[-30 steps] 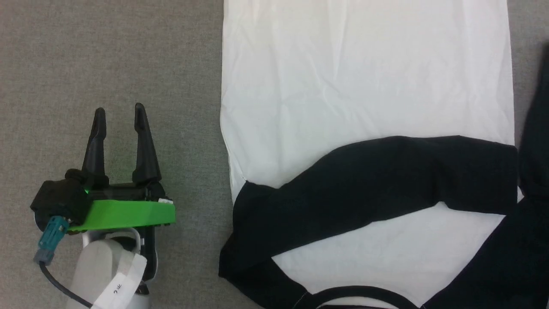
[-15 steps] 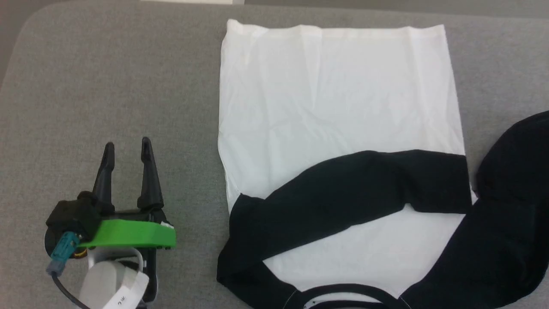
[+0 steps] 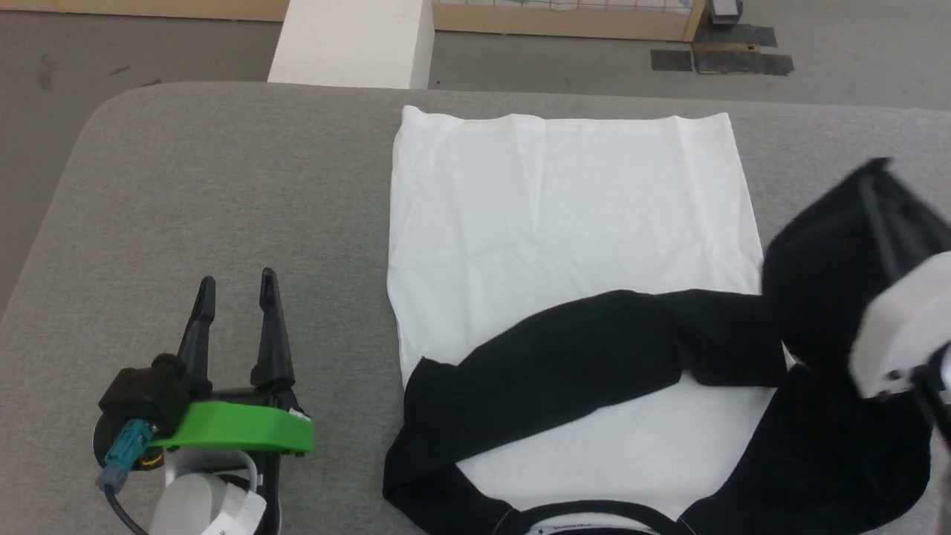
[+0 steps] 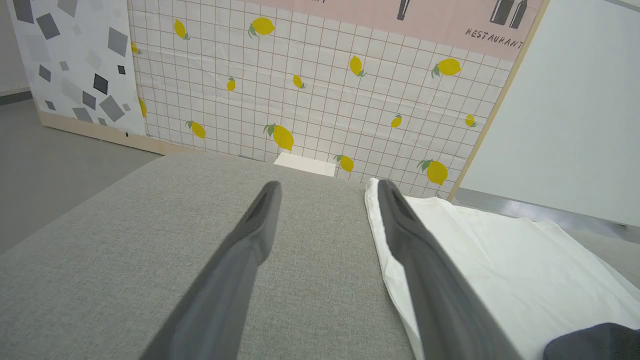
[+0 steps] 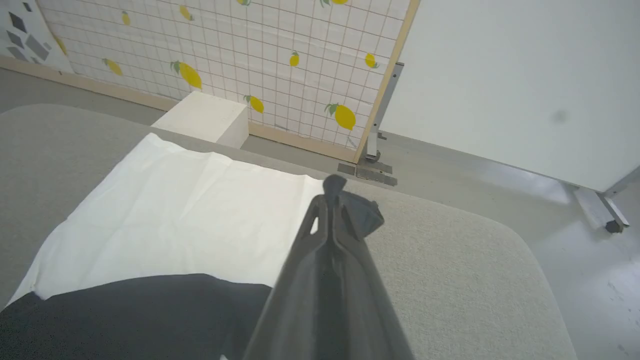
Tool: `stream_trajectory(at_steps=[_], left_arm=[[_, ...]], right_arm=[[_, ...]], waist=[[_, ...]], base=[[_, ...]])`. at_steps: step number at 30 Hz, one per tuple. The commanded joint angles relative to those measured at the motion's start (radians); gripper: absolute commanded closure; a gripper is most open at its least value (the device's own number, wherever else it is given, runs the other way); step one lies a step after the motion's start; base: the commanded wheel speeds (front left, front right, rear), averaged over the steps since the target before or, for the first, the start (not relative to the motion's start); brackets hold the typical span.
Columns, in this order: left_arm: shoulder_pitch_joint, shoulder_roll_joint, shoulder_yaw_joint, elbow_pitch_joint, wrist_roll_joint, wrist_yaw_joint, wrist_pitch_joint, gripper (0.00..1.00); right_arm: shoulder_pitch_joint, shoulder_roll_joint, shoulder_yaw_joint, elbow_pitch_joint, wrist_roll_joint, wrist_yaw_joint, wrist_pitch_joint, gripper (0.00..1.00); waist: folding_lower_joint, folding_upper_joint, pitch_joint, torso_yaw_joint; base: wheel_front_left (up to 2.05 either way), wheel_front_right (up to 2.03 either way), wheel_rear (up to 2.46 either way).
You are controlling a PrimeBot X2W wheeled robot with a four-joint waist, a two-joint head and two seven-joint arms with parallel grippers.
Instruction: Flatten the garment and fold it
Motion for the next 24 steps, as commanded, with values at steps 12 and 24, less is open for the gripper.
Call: stream_trajectory(at_steps=[12,24], left_arm=[[0.007,-0.007,-0.025,0.017,-0.011,-0.006,-0.005,0.0],[-0.007,-0.014,-0.046,0.026,-0.018,-0.009,-0.005,0.0]], right_arm=[[-0.096,0.028,0.43,0.249,0.052,-0.002,-0.068,1.0],[-0.193,0.07,0.688,0.62,0.105,-0.002,-0.201,1.0]], waist=[[0.0,0.0073,-0.001,0.045],[0.0,0.0073,0.023,0.091]], base=[[0.0,0.0,0.0],[0.0,0.0,0.0]])
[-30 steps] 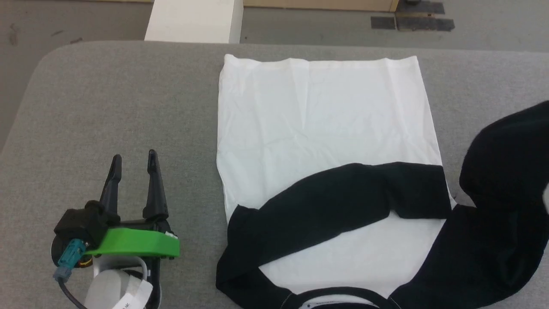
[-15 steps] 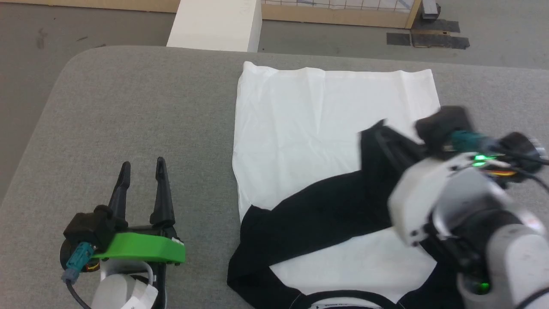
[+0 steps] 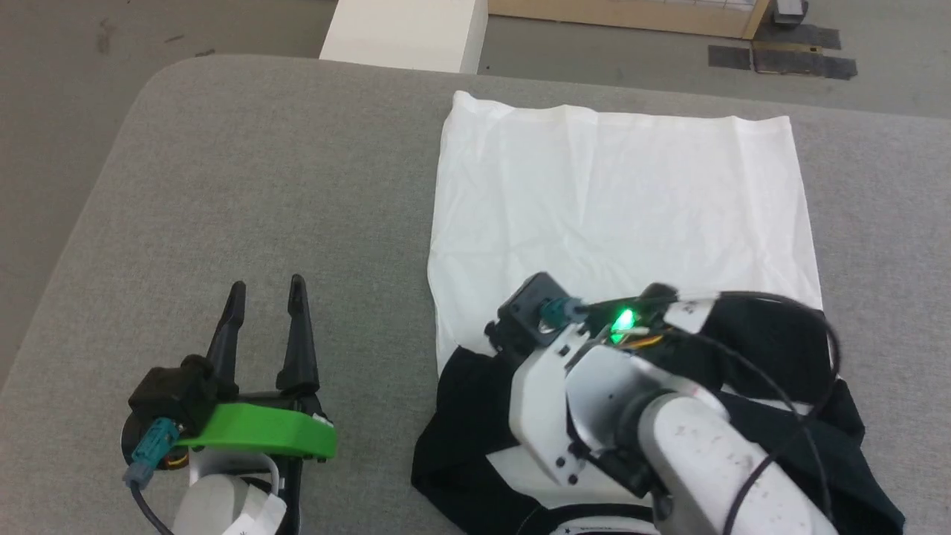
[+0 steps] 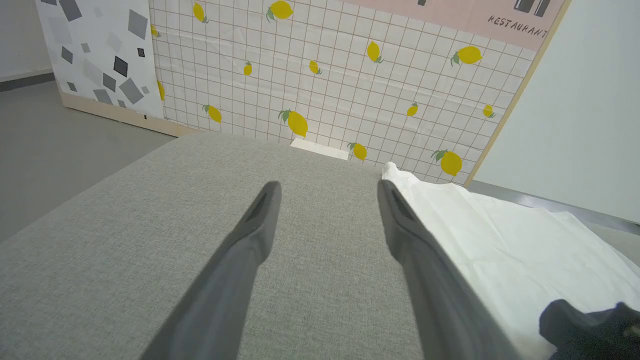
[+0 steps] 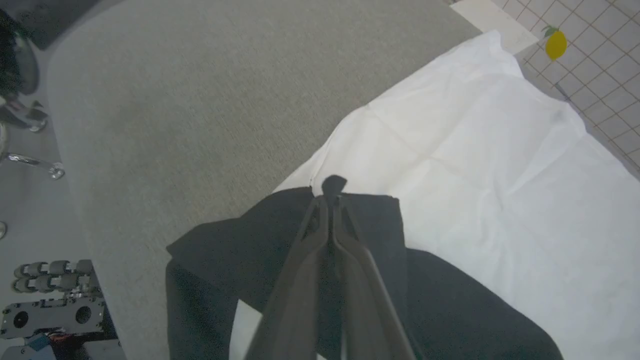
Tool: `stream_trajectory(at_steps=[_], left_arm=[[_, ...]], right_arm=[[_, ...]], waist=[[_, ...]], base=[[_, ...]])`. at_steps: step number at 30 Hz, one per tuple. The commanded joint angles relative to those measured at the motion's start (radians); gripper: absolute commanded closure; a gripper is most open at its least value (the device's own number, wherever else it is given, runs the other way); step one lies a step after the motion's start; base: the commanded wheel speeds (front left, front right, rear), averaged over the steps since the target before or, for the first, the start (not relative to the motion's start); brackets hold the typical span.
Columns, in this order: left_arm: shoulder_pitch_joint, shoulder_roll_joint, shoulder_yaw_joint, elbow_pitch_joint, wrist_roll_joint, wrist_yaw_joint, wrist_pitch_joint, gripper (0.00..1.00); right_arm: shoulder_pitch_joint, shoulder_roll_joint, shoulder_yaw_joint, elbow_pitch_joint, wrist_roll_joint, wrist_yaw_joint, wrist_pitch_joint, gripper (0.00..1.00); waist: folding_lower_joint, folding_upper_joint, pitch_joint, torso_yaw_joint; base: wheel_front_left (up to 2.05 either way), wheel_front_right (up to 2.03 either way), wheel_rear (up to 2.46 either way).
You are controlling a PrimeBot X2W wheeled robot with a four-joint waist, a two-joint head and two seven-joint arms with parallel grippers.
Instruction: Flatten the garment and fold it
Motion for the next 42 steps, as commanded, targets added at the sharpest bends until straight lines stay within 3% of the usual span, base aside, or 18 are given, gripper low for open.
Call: stream_trajectory(at_steps=[1,14,15,16,17,26,34,42], left_arm=[[-0.007,-0.005,-0.003,0.001,-0.007,-0.007,-0.005,0.0],[-0.024,-0.01,0.005,0.012,-0.011,-0.011,-0.005,0.0],[-0.023,-0.01,0.006,0.013,-0.012,-0.011,-0.005,0.0],[-0.023,-0.01,0.008,0.014,-0.011,-0.012,-0.005,0.0],[-0.023,-0.01,0.01,0.015,-0.011,-0.012,-0.005,0.0],[-0.011,-0.011,0.028,0.024,-0.003,-0.019,-0.005,0.0],[-0.012,0.002,0.035,0.024,0.007,-0.025,-0.005,0.0],[-0.126,0.078,-0.006,0.033,0.033,-0.044,0.052,0.0]], right_arm=[[-0.023,0.005,0.016,0.033,0.007,-0.002,-0.02,1.0],[-0.043,0.01,0.189,0.276,0.076,-0.002,-0.058,1.0],[-0.04,0.006,0.206,0.287,0.091,-0.002,-0.044,0.95],[-0.039,0.001,0.22,0.291,0.105,-0.002,-0.035,0.6],[-0.037,0.0,0.223,0.289,0.121,-0.002,-0.036,0.0],[-0.027,0.004,0.143,0.139,0.204,-0.002,-0.17,0.0],[0.047,-0.007,-0.107,-0.081,0.152,-0.002,-0.375,0.0],[0.176,-0.011,-0.379,-0.151,0.052,-0.002,-0.553,0.0]], waist=[[0.0,0.0073,0.009,0.009],[0.0,0.0073,0.032,0.013],[0.0,0.0073,0.031,0.01],[0.0,0.0073,0.029,0.008],[0.0,0.0073,0.028,0.005],[0.0,0.0073,-0.003,-0.036],[0.0,0.0073,-0.022,-0.09],[0.0,0.0073,0.004,-0.137]], base=[[0.0,0.0,0.0],[0.0,0.0,0.0],[0.0,0.0,0.0],[0.0,0.0,0.0],[0.0,0.0,0.0],[0.0,0.0,0.0],[0.0,0.0,0.0],[0.0,0.0,0.0]])
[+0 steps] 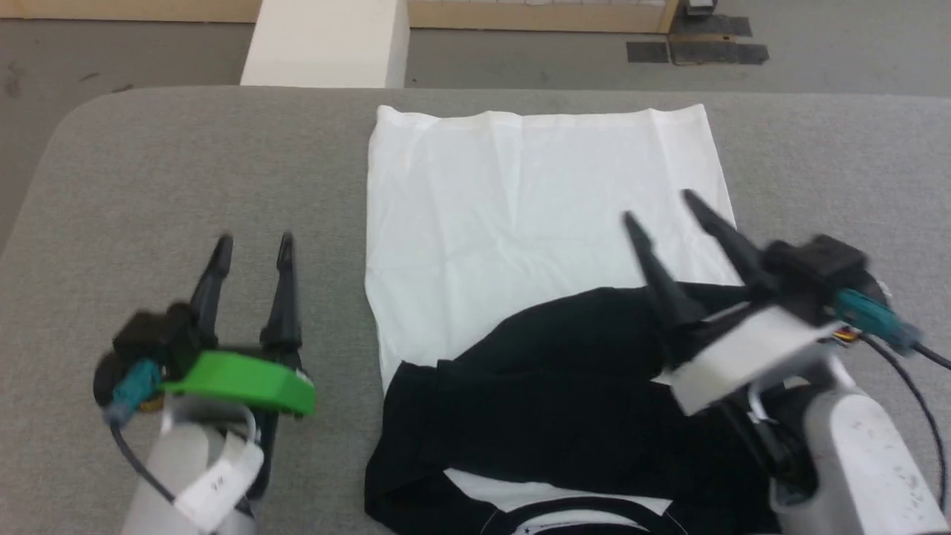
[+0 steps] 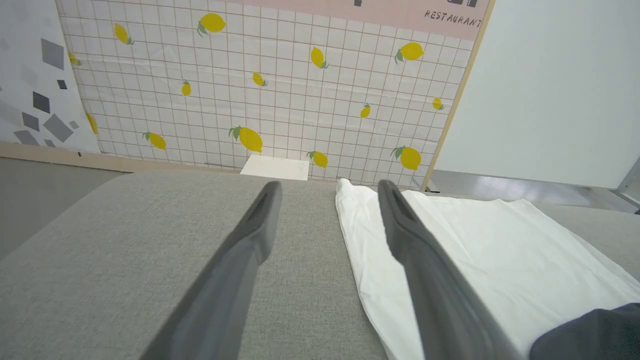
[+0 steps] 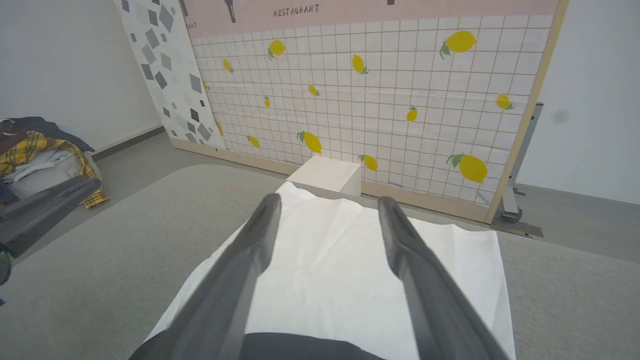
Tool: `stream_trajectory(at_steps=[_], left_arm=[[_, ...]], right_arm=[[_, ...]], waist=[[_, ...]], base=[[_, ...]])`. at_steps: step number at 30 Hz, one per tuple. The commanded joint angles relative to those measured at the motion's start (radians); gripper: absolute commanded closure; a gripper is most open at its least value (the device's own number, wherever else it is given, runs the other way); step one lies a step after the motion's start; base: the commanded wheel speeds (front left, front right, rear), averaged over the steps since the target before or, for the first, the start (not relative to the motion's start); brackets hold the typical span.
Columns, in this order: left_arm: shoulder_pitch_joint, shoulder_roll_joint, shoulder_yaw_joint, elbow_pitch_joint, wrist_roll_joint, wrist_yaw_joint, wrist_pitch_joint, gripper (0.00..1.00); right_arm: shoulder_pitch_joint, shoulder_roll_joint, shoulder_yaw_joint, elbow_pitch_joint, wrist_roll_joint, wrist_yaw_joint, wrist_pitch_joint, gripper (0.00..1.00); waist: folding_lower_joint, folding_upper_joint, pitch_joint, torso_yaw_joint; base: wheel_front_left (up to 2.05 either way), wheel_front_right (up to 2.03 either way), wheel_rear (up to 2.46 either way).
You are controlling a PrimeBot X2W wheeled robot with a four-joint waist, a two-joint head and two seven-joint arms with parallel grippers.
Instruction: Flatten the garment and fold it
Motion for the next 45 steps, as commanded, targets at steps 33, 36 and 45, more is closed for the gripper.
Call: stream_trajectory(at_steps=[33,36,45], left_arm=[[-0.827,0.414,-0.268,0.387,-0.231,-0.003,0.713,0.0],[-0.842,0.427,-0.265,0.388,-0.234,0.022,0.771,0.0],[-0.85,0.47,-0.271,0.379,-0.188,0.176,0.952,0.0]], right_arm=[[-0.005,0.044,-0.16,0.103,0.006,-0.002,-0.322,0.0],[-0.015,0.046,-0.148,0.11,0.014,-0.002,-0.335,0.0],[-0.042,0.051,-0.13,0.13,0.026,-0.002,-0.355,0.0]], waist=[[0.0,0.0073,0.378,-0.28],[0.0,0.0073,0.396,-0.294],[0.0,0.0073,0.425,-0.316]], base=[[0.0,0.0,0.0],[0.0,0.0,0.0],[0.0,0.0,0.0]])
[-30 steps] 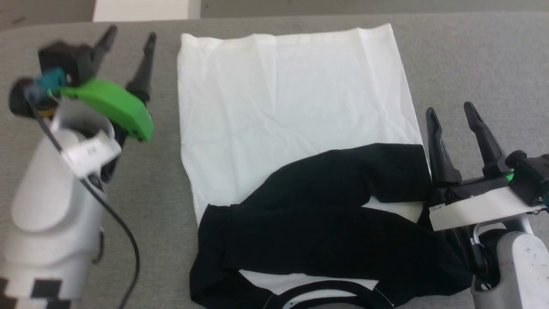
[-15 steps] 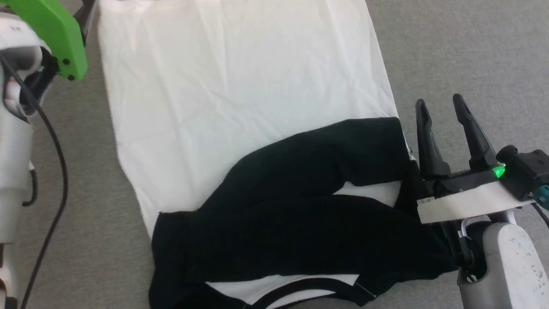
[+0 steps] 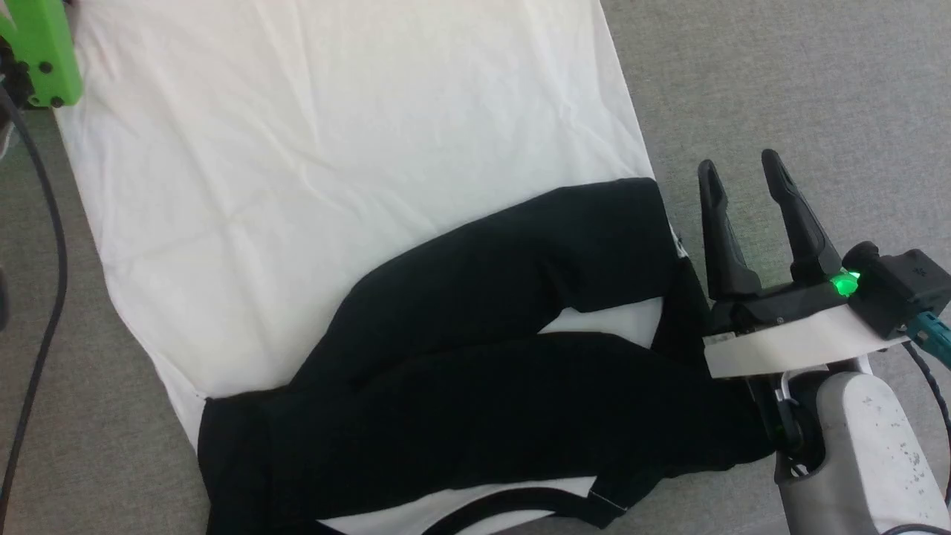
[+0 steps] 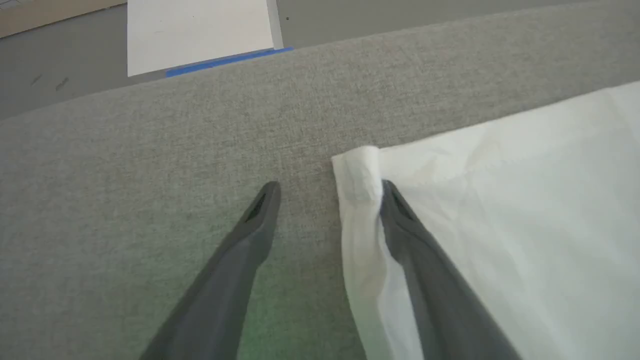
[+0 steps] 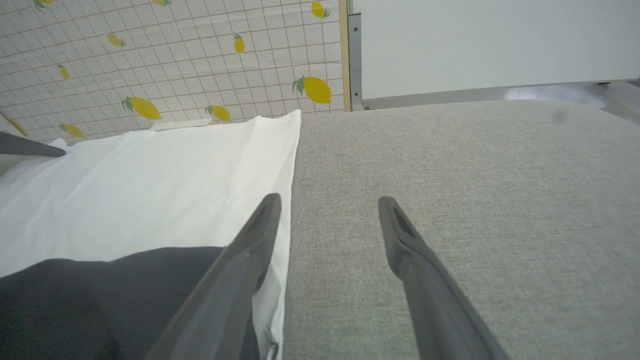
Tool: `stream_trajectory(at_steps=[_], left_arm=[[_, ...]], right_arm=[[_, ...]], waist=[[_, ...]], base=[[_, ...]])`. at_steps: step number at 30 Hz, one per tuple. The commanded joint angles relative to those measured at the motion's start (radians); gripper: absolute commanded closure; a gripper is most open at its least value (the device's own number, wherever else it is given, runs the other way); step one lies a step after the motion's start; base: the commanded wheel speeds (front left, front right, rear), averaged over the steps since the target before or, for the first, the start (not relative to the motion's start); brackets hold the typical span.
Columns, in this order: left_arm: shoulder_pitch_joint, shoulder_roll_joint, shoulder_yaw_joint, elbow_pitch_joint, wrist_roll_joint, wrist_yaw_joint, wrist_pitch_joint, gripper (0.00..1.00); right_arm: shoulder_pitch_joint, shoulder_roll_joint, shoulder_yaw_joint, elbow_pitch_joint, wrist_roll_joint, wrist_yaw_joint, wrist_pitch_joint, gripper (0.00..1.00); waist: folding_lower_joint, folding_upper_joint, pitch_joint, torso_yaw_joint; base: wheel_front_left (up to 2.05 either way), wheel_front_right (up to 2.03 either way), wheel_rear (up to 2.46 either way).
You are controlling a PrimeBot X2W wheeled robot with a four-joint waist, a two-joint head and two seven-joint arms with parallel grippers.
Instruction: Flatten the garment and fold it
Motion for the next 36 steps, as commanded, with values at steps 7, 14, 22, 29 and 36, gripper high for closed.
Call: stream_trajectory(at_steps=[7,14,22,29,36], left_arm=[[0.008,0.011,-0.005,-0.031,-0.002,0.046,0.076,1.0],[0.013,-0.004,-0.016,-0.053,-0.014,0.044,0.077,1.0],[-0.014,-0.031,-0.037,-0.056,-0.018,0.026,0.059,1.0],[-0.067,-0.081,-0.07,-0.064,-0.019,0.0,0.035,1.0],[-0.12,-0.137,-0.104,-0.067,-0.02,-0.028,0.003,1.0]], right_arm=[[-0.029,0.005,0.012,0.002,0.01,-0.002,-0.006,0.0],[-0.161,-0.017,0.033,-0.004,-0.008,-0.002,0.053,0.0],[-0.551,-0.028,0.036,0.222,0.013,-0.002,0.367,0.0],[-0.855,-0.023,-0.021,0.551,-0.064,-0.002,0.594,0.0],[-1.03,-0.028,-0.118,0.764,-0.178,-0.002,0.699,0.0]], waist=[[-0.0001,0.0073,0.016,-0.007],[-0.0001,0.0073,0.011,0.008],[-0.0001,0.0073,0.021,0.051],[-0.0001,0.0073,0.06,0.129],[-0.0001,0.0073,0.107,0.201]], base=[[0.0,0.0,0.0],[0.0,0.0,0.0],[0.0,0.0,0.0],[0.0,0.0,0.0],[0.0,0.0,0.0]])
